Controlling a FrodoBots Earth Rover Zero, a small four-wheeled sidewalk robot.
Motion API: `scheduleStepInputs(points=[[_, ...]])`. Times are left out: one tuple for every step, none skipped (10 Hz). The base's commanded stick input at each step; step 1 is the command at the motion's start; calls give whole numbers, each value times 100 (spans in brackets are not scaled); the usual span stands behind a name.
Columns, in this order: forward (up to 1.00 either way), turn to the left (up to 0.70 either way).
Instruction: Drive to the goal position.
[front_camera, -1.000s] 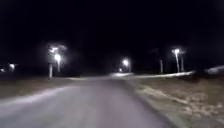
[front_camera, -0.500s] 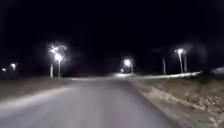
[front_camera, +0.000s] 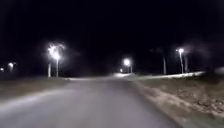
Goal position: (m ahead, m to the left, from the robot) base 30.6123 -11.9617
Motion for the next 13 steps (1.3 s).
scheduleStepInputs(points=[[100,0],[100,0],[100,0],[100,0],[100,0],[100,0],[100,0],[100,0],[100,0],[100,0],[100,0],[100,0],[100,0]])
